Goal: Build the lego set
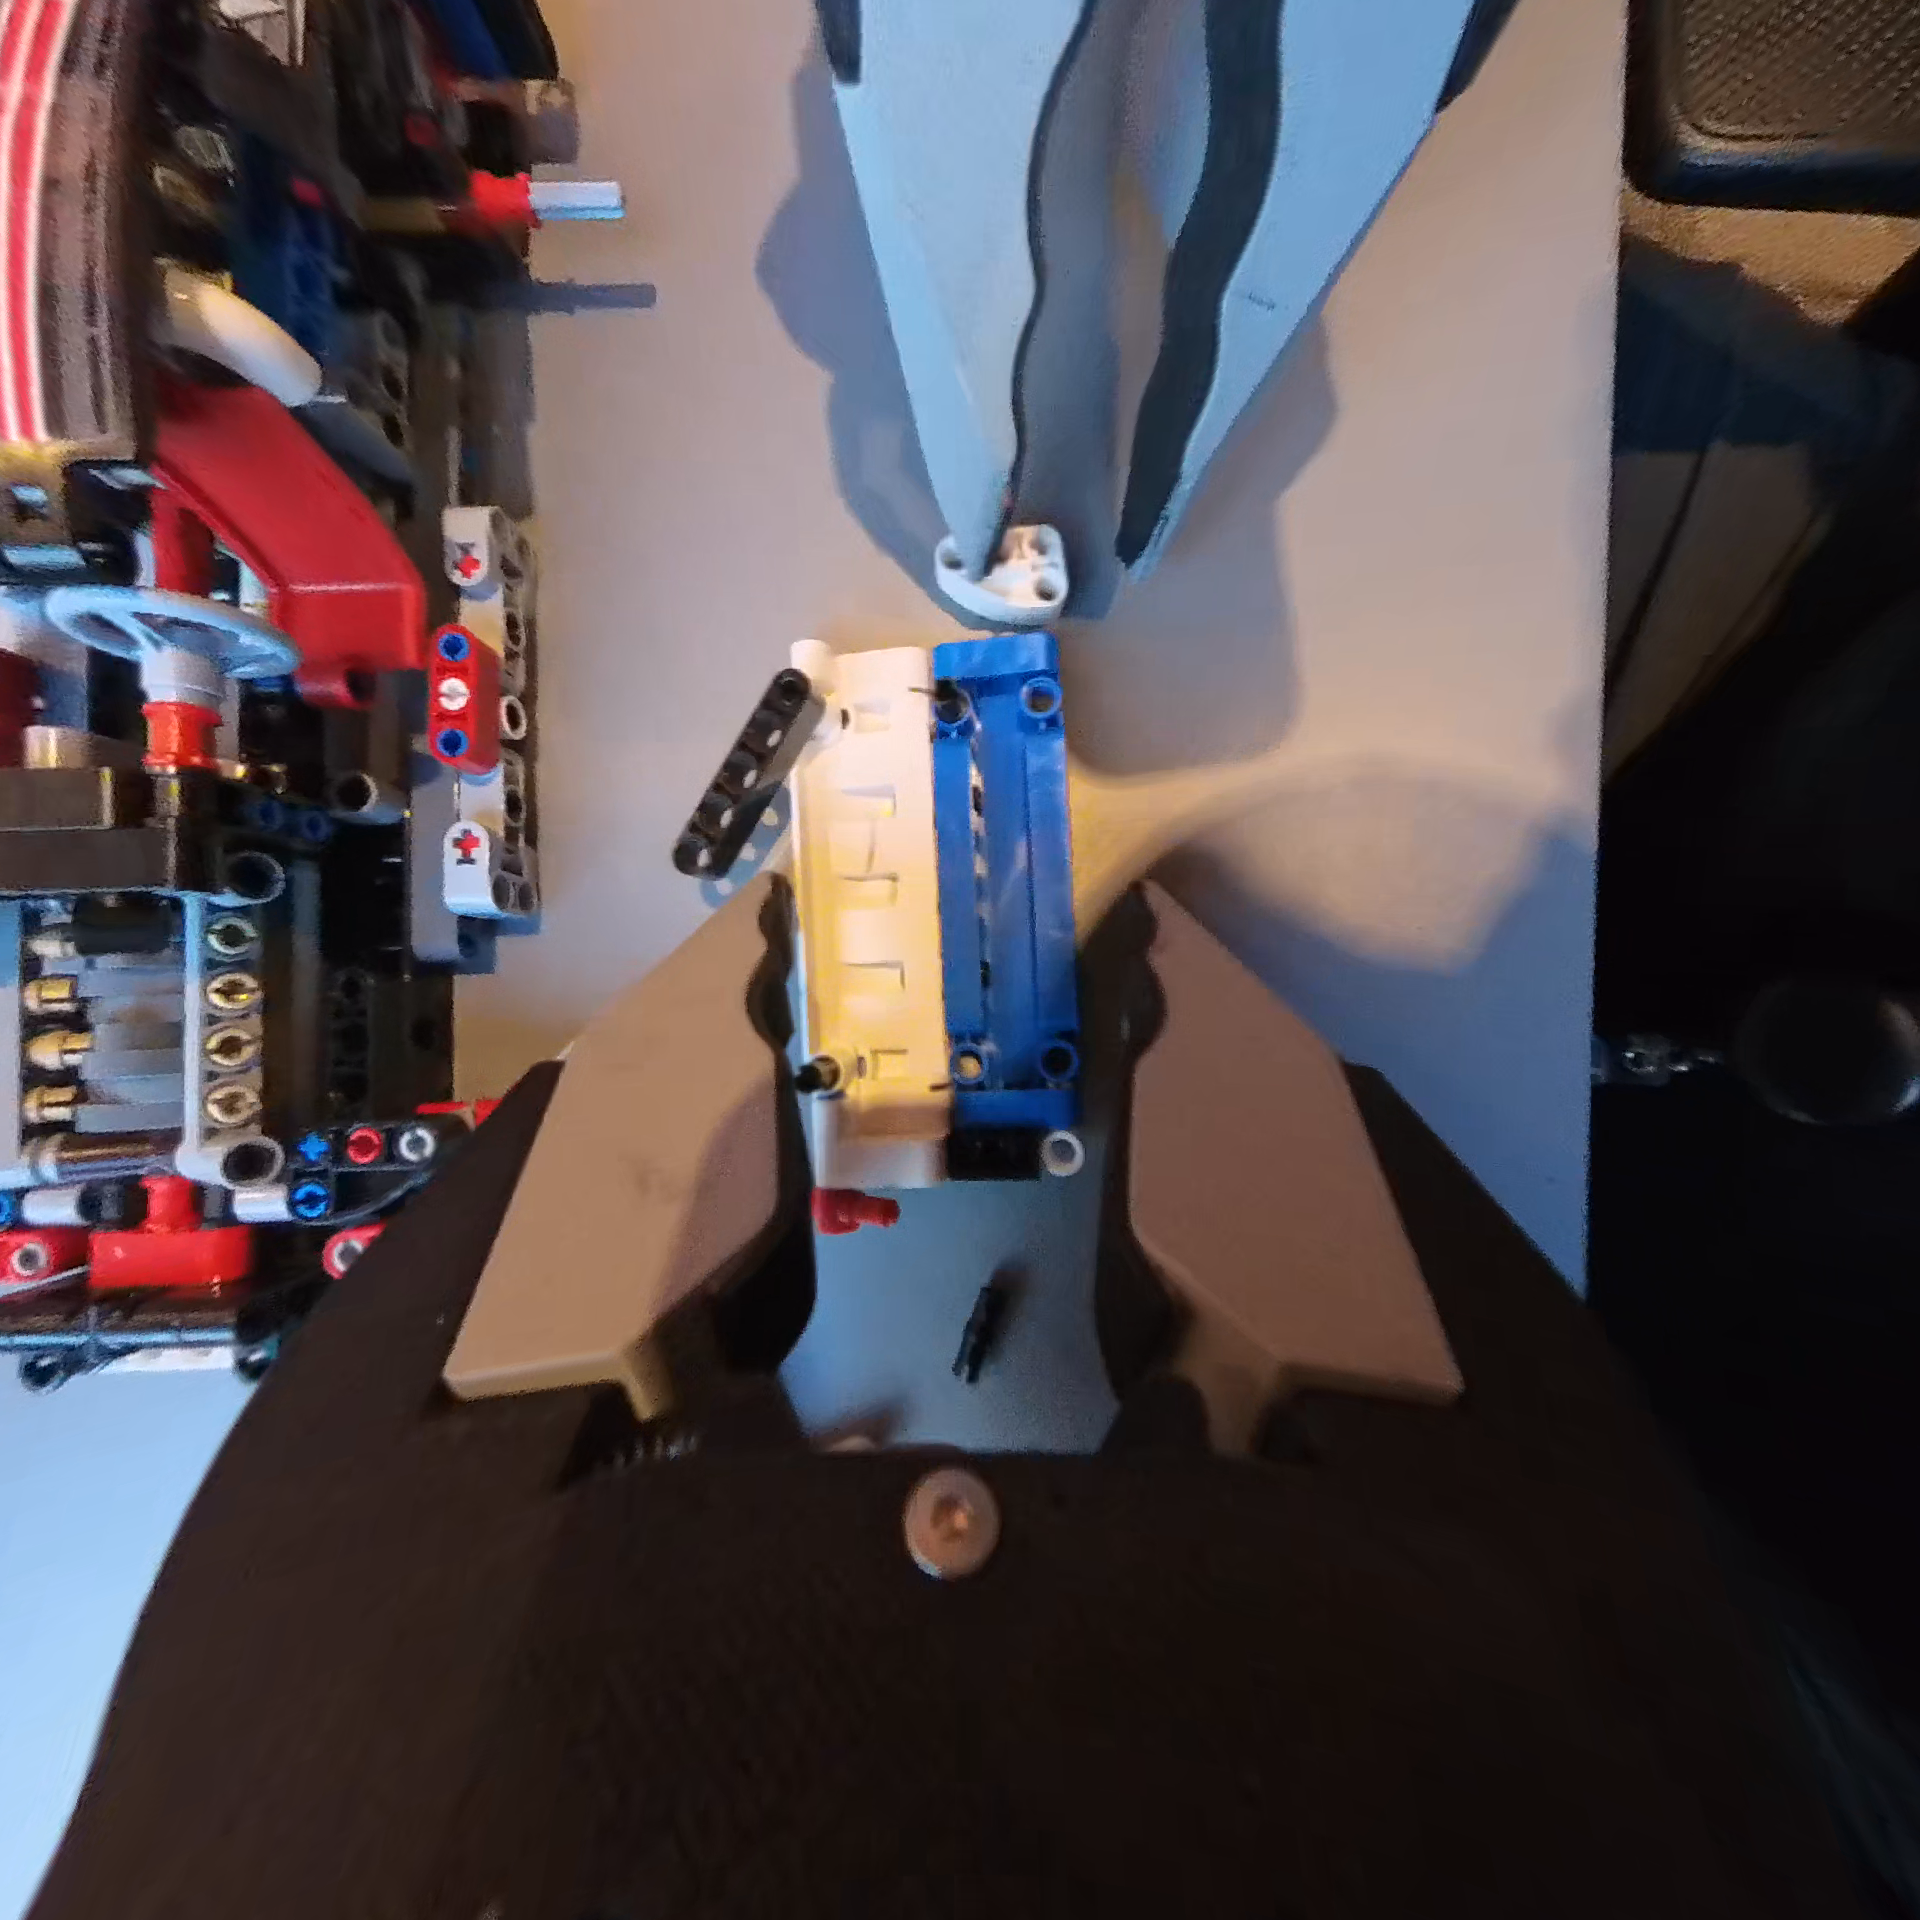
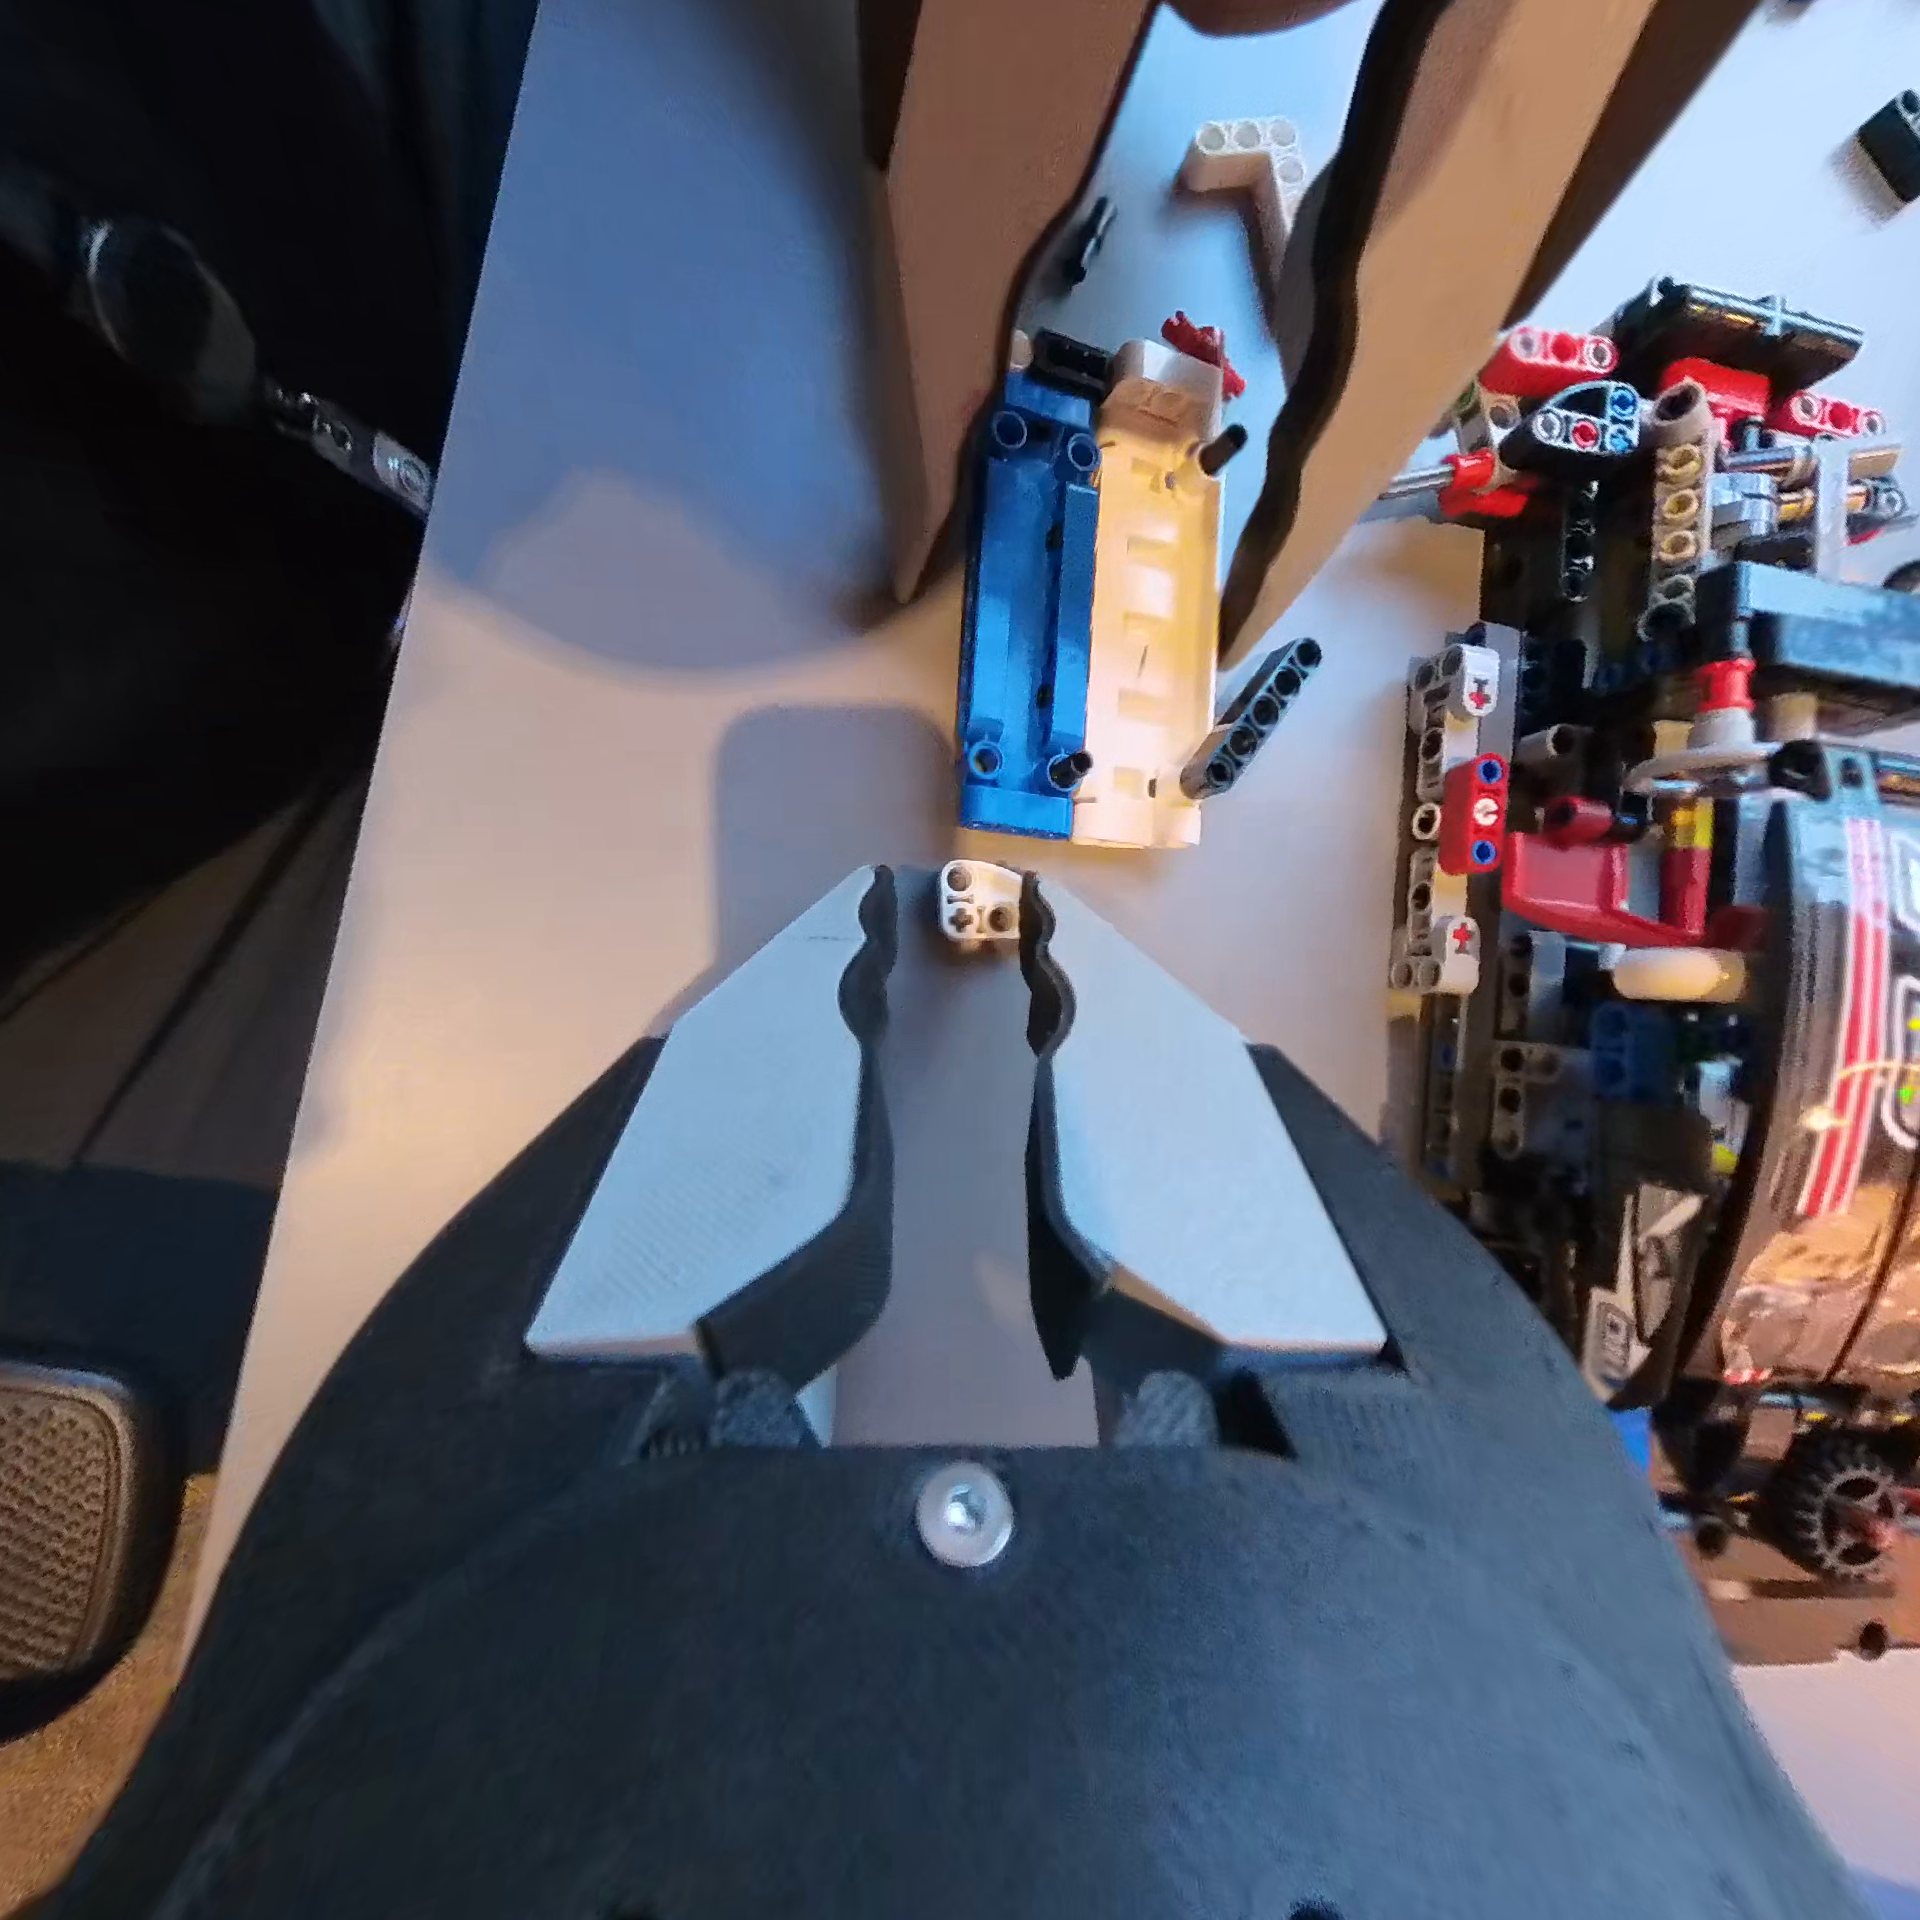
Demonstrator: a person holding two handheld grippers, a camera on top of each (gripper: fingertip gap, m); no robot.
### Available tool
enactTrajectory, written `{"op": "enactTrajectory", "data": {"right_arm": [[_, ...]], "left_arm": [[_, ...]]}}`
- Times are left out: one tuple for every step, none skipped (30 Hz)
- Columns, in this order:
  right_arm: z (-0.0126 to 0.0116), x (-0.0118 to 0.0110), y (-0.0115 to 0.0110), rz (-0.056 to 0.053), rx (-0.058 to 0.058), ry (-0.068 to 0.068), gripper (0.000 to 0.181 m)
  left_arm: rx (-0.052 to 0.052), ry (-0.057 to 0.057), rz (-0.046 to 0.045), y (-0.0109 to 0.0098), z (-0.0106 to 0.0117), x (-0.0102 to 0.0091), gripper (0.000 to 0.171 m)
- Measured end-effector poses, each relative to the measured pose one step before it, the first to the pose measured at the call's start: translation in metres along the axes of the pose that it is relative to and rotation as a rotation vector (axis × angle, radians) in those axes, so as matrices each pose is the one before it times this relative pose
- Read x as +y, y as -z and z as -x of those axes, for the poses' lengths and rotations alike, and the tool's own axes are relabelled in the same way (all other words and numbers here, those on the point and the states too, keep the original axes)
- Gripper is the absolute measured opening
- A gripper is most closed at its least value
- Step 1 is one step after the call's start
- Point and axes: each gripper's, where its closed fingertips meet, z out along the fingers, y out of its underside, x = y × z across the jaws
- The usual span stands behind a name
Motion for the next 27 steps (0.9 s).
{"op": "enactTrajectory", "data": {"right_arm": [[-0.00134, 0.00045, 0.00014, 0.0136, -0.0001, 0.0163, 0.021], [-0.00108, 0.00039, 0.00054, 0.0122, -0.0016, 0.0166, 0.021], [-0.00123, -0.00007, 0.00060, 0.0099, -0.0018, 0.0137, 0.021], [-0.00079, -0.00047, 0.00062, 0.0066, -0.0054, 0.0118, 0.022], [-0.00084, -0.00031, 0.00032, 0.0070, -0.0061, 0.0108, 0.022], [-0.00024, -0.00038, -0.00004, 0.0072, -0.0090, 0.0112, 0.022], [-0.00033, 0.00016, -0.00069, 0.0093, -0.0089, 0.0108, 0.023], [-0.00018, 0.00095, -0.00098, 0.0124, -0.0106, 0.0088, 0.023], [0.00024, 0.00158, -0.00118, 0.0143, -0.0121, 0.0058, 0.023], [0.00051, 0.00149, -0.00139, 0.0112, -0.0124, 0.0033, 0.023], [-0.00010, 0.00103, -0.00113, 0.0070, -0.0060, -0.0007, 0.022], [-0.00025, -0.00045, -0.00031, -0.0033, -0.0014, -0.0018, 0.020], [0.00029, -0.00071, -0.00003, -0.0043, -0.0016, -0.0028, 0.019], [-0.00050, -0.00018, -0.00011, -0.0028, 0.0055, -0.0069, 0.019], [-0.00081, -0.00018, -0.00033, -0.0052, 0.0095, -0.0114, 0.019], [-0.00025, -0.00018, -0.00004, -0.0088, 0.0074, -0.0141, 0.018], [0.00010, -0.00001, 0.00007, -0.0099, 0.0081, -0.0118, 0.018], [0.00001, 0.00028, 0.00032, -0.0089, 0.0115, -0.0102, 0.018], [-0.00104, 0.00094, 0.00068, -0.0053, 0.0194, -0.0134, 0.013], [-0.00058, 0.00085, 0.00133, -0.0076, 0.0173, -0.0122, 0.000], [0.00003, -0.00023, 0.00165, -0.0178, 0.0138, -0.0118, 0.000], [0.00088, -0.00085, 0.00152, -0.0219, 0.0043, -0.0169, 0.000], [0.00229, -0.00067, 0.00052, -0.0181, -0.0091, -0.0210, 0.003], [0.00097, 0.00182, -0.00022, 0.0022, -0.0018, -0.0197, 0.011], [-0.00045, 0.00333, 0.00016, 0.0156, 0.0077, -0.0135, 0.012], [-0.00073, 0.00254, 0.00130, 0.0094, 0.0098, -0.0089, 0.011], [-0.00094, 0.00085, 0.00290, -0.0023, 0.0126, -0.0099, 0.011]], "left_arm": [[-0.0032, -0.0145, 0.00016, -0.00024, 0.00140, -0.00017, 0.059], [0.0079, -0.0083, 0.00230, -0.00026, 0.00003, -0.00029, 0.059], [0.0044, -0.0067, 0.00245, -0.00014, 0.00072, -0.00030, 0.057], [0.0064, -0.0086, -0.00102, -0.00012, 0.00037, -0.00040, 0.056], [0.0098, -0.0128, -0.00330, -0.00019, -0.00026, -0.00041, 0.053], [0.0122, -0.0161, -0.00537, -0.00032, -0.00047, -0.00068, 0.052], [0.0122, -0.0139, -0.00564, -0.00050, -0.00002, -0.00060, 0.052], [0.0113, -0.0138, -0.00368, -0.00035, 0.00040, -0.00049, 0.052], [0.0114, -0.0152, -0.00244, -0.00023, 0.00018, -0.00027, 0.052], [0.0116, -0.0153, -0.00326, -0.00017, 0.00017, -0.00022, 0.052], [0.0096, -0.0112, -0.00365, -0.00008, 0.00039, -0.00011, 0.052], [0.0078, -0.0085, -0.00303, 0.00006, 0.00034, -0.00007, 0.052], [0.0046, -0.0058, -0.00202, 0.00000, 0.00029, 0.00007, 0.052], [0.0011, -0.0034, -0.00097, -0.00001, 0.00008, -0.00006, 0.052], [-0.0007, 0.0012, -0.00082, 0.00000, 0.00013, -0.00004, 0.052], [-0.0021, 0.0025, -0.00347, -0.00020, 0.00003, -0.00026, 0.051], [-0.0019, 0.0022, -0.00712, -0.00022, 0.00004, -0.00045, 0.052], [-0.0014, 0.0027, -0.00764, -0.00015, -0.00004, -0.00023, 0.052], [-0.0018, 0.0029, -0.00598, -0.00007, 0.00000, -0.00022, 0.052], [-0.0020, 0.0028, -0.00457, -0.00009, 0.00002, -0.00018, 0.052], [-0.0017, 0.0020, -0.00408, -0.00011, -0.00006, -0.00018, 0.052], [-0.0014, 0.0022, -0.00286, -0.00009, -0.00004, -0.00010, 0.052], [-0.0011, 0.0008, -0.00256, -0.00013, -0.00009, -0.00013, 0.052], [-0.0005, 0.0001, -0.00094, 0.00000, -0.00003, -0.00005, 0.052], [0.0000, -0.0008, 0.00053, -0.00003, 0.00004, 0.00000, 0.052], [0.0001, -0.0010, 0.00068, 0.00007, -0.00005, -0.00004, 0.052], [0.0003, -0.0006, 0.00046, 0.00003, 0.00000, 0.00006, 0.052]]}}
